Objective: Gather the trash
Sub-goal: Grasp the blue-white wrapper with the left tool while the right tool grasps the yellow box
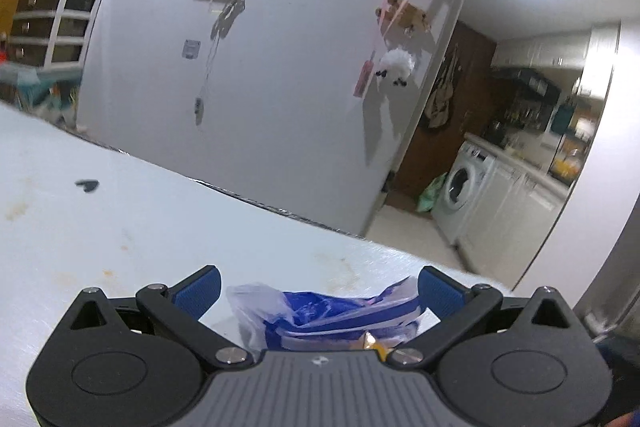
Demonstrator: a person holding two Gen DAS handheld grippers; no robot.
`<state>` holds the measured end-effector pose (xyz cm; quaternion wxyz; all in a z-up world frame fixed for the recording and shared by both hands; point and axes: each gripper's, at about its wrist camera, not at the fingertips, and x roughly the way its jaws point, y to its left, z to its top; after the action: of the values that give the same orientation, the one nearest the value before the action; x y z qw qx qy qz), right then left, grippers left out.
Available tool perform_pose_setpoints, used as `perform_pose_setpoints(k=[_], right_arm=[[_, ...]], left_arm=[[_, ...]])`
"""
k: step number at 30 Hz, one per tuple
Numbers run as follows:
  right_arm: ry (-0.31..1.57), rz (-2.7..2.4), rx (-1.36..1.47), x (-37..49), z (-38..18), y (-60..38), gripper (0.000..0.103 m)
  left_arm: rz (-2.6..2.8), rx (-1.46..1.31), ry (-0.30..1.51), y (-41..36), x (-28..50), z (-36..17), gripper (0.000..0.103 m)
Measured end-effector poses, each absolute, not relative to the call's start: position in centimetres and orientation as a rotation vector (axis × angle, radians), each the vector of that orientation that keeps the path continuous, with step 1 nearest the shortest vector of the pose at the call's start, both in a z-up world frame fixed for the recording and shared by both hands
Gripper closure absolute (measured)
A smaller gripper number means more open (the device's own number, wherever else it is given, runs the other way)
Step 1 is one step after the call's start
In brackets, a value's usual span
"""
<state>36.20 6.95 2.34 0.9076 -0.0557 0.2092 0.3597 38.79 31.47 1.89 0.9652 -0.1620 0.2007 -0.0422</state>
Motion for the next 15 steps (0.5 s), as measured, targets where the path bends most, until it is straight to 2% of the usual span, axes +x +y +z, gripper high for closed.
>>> perform_pose_setpoints(k=[3,5,6,7,15], right_arm=[[0.468,0.763,-0.163,36.8,1.7,8.7,0.026],[0.482,0.765,-0.191,36.9,1.4,9.4,0.043],[0.490,0.760,-0.198,37.0,1.3,9.6,0.062],[0.497,0.744,-0.200,37.0,1.3,9.5,0.074],[0.503,0.732,-0.087,35.5,1.9,5.2,0.075]], left_arm=[[-0.130,-0.373,0.393,31.6,39.0,1.7,0.000],[-0.144,-0.368,0.392,31.5,39.2,1.6,0.000],[-0.146,-0.366,0.392,31.4,39.3,1.5,0.000],[-0.149,-0.367,0.393,31.4,39.4,1.5,0.000],[-0.102,-0.397,0.343,32.7,39.4,1.4,0.000]])
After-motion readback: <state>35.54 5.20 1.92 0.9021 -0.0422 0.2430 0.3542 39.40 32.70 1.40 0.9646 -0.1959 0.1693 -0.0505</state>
